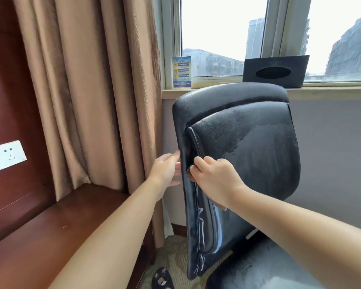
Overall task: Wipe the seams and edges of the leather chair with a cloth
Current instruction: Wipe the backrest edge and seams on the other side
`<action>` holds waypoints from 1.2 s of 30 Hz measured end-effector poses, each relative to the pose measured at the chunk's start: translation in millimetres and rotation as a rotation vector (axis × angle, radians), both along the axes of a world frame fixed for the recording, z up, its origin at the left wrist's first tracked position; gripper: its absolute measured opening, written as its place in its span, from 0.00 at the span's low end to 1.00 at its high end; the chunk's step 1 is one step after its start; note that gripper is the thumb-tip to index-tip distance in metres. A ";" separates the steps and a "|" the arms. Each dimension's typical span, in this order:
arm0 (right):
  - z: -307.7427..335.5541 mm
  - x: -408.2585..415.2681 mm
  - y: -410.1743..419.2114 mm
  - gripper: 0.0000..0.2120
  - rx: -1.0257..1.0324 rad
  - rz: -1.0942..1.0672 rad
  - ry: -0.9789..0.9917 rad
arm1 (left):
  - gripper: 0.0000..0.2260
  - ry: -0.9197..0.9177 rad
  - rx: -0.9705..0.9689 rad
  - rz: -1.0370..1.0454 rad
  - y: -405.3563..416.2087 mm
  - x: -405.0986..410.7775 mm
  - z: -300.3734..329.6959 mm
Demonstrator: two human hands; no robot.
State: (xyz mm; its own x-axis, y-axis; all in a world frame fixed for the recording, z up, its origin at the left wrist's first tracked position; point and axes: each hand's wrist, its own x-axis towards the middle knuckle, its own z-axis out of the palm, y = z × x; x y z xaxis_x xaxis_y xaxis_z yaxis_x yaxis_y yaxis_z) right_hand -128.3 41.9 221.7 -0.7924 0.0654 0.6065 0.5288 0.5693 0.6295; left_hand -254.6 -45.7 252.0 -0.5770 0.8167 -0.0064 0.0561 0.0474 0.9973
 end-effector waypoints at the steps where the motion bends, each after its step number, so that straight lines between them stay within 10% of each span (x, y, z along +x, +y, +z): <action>1: 7.5 -1.6 1.4 0.12 0.022 -0.006 0.017 | 0.15 -0.003 0.001 -0.001 0.0 0.2 0.7; 36: -9.6 6.0 -5.2 0.12 -0.227 0.035 -0.083 | 0.15 -0.053 -0.002 -0.040 -4.0 15.2 -0.9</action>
